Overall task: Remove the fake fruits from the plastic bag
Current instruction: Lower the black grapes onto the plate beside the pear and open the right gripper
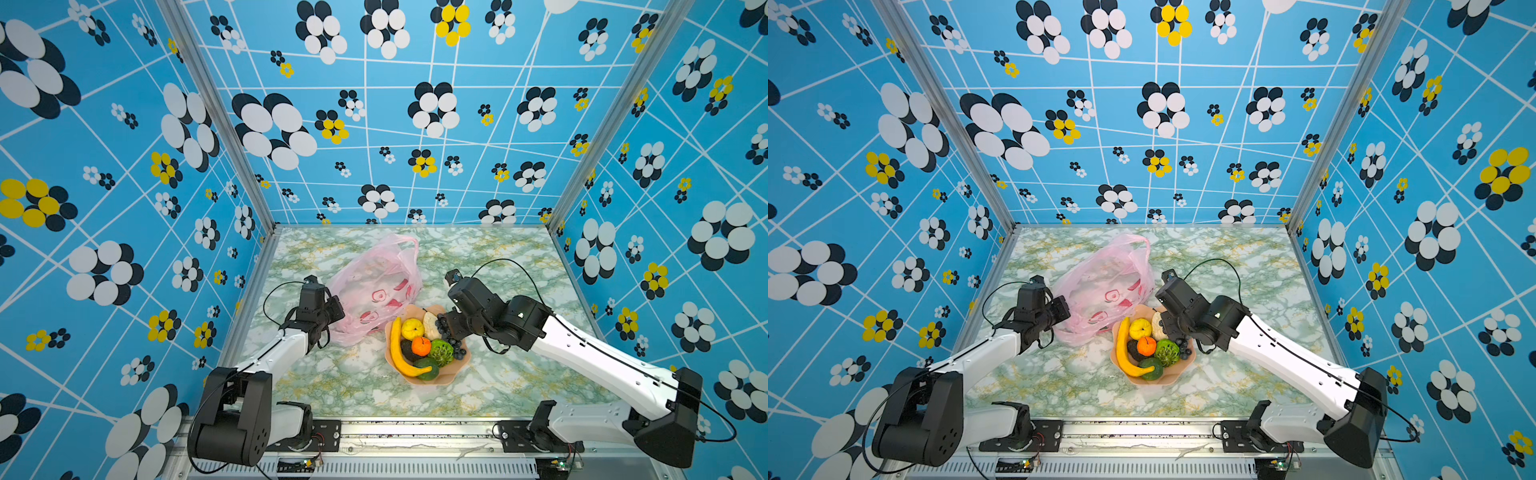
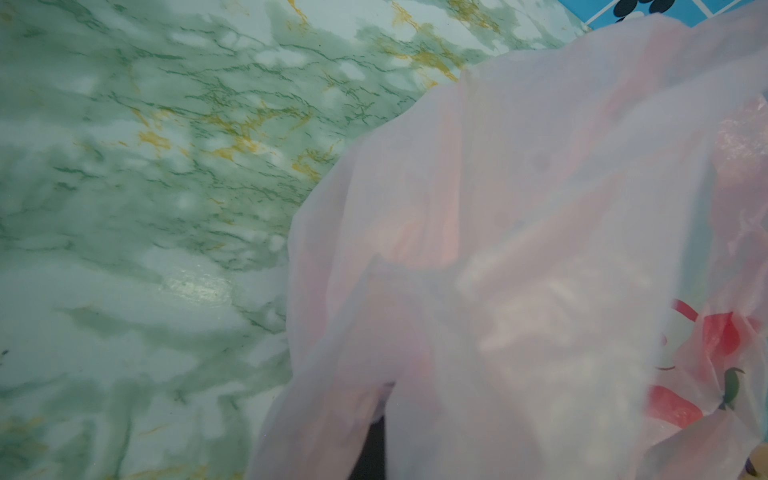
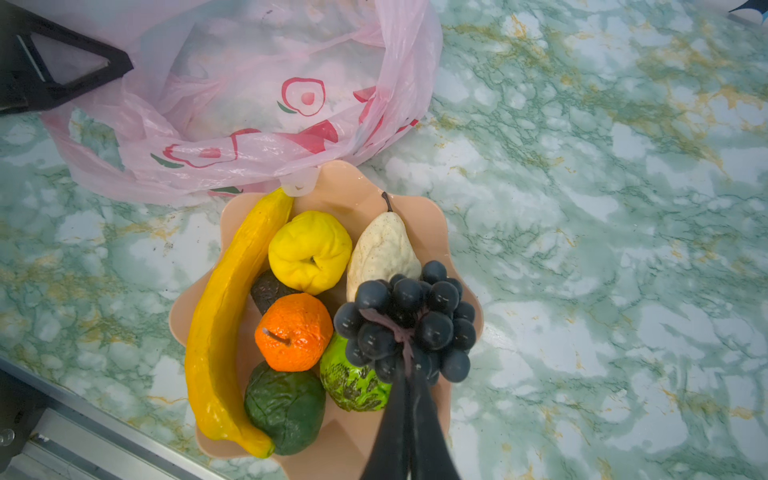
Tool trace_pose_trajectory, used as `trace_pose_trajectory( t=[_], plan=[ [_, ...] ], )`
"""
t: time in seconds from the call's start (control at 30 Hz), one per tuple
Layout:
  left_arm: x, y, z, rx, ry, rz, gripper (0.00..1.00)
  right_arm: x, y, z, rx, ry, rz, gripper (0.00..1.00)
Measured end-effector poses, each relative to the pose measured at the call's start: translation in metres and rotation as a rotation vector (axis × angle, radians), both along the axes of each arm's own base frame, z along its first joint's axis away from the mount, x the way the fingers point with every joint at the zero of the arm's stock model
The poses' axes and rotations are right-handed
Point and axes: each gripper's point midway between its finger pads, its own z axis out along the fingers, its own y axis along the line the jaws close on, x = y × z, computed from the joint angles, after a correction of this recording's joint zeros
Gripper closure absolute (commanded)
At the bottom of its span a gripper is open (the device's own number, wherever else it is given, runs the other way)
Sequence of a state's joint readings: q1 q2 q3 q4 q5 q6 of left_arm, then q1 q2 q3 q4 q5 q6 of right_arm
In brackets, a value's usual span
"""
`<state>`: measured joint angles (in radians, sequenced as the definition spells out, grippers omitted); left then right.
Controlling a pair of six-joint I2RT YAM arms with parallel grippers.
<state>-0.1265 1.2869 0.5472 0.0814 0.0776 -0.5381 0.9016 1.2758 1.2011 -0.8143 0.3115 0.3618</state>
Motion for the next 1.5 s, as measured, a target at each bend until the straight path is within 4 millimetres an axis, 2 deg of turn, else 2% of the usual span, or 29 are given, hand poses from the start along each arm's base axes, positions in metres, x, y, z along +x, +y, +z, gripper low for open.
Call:
trace_pose_trajectory(
  t=[0.2, 0.37, 0.57, 0.9, 1.1, 1.17, 1.3, 1.5],
  plan=[
    [0.0, 0.0, 0.0, 0.0, 0.0, 0.0, 1.0, 0.009, 0.011, -0.013, -0.015, 0.009, 0.013, 1.0],
    [0.0, 0.0, 0.0, 0.0, 0.0, 0.0, 1.0, 0.019, 0.012, -0.022, -0.042, 0.012, 0.002, 1.0],
    [0.0, 0.0, 0.0, 0.001, 0.0, -0.001, 1.0, 0.03, 0.016, -0.029, -0.062, 0.009, -0.001, 0.95],
    [0.0, 0.0, 0.0, 0.001, 0.0, -0.001, 1.0, 0.052, 0.016, -0.041, -0.102, -0.01, -0.022, 0.98],
    [0.0, 0.0, 0.0, 0.002, 0.0, -0.002, 1.0, 0.061, 0.025, -0.051, -0.1, 0.008, -0.006, 0.87],
    [0.0, 0.0, 0.0, 0.003, -0.001, -0.003, 1.0, 0.058, 0.029, -0.053, -0.085, 0.024, 0.007, 0.89],
    [0.0, 0.0, 0.0, 0.005, -0.001, -0.005, 1.0, 0.059, 0.032, -0.053, -0.076, 0.028, 0.012, 1.0],
    [0.0, 0.0, 0.0, 0.005, -0.001, -0.005, 1.0, 0.075, 0.028, -0.061, -0.103, 0.02, -0.017, 1.0]
  ],
)
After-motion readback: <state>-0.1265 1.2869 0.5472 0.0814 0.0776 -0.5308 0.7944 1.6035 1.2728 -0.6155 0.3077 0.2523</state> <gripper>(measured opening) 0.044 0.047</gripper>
